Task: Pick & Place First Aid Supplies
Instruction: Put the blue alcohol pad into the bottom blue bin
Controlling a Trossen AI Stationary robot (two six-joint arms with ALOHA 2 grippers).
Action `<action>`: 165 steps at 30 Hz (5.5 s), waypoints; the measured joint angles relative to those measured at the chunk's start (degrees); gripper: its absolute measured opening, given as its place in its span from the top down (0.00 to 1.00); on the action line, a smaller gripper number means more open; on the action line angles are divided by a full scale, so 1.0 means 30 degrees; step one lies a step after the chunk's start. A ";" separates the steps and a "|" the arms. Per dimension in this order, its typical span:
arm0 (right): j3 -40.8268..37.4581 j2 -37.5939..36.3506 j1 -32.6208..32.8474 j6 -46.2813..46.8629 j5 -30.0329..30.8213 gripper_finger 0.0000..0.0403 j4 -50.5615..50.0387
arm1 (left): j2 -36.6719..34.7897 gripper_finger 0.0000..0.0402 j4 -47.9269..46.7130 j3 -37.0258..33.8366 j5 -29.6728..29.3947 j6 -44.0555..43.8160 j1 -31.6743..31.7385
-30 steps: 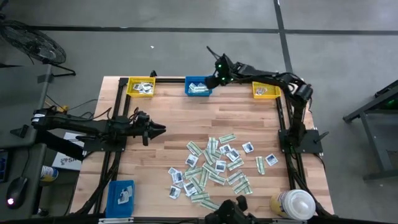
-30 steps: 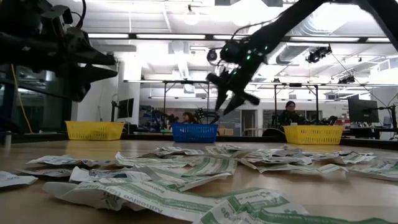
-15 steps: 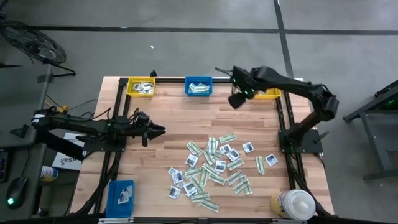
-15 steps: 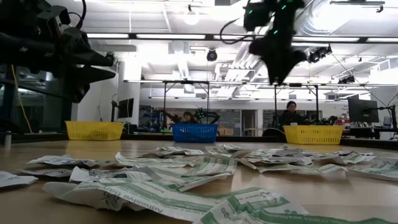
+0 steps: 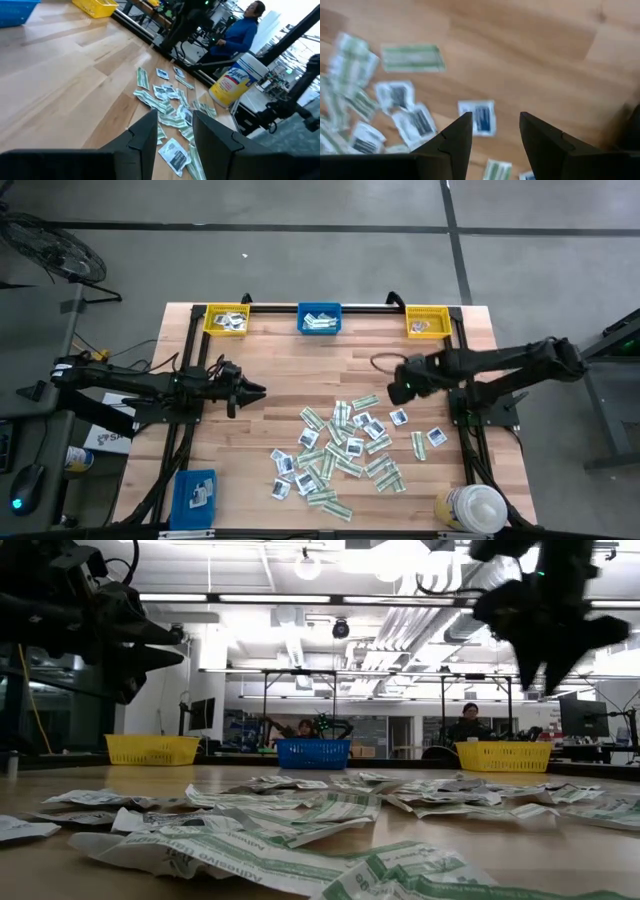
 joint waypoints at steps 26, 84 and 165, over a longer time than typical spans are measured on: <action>-0.8443 -0.0115 0.4720 0.9921 -0.0831 0.61 1.0156 | 0.0002 0.69 -0.0003 0.0000 0.0323 -0.0018 0.0000; -0.8196 0.0962 0.4904 0.7442 0.2285 1.00 1.1505 | 0.0002 0.69 -0.0867 0.0000 0.0308 -0.0813 0.0003; -0.3520 0.0824 -0.0520 -1.8643 0.4193 1.00 2.5225 | 1.9623 0.92 0.0072 1.7726 -0.7405 0.4347 0.0015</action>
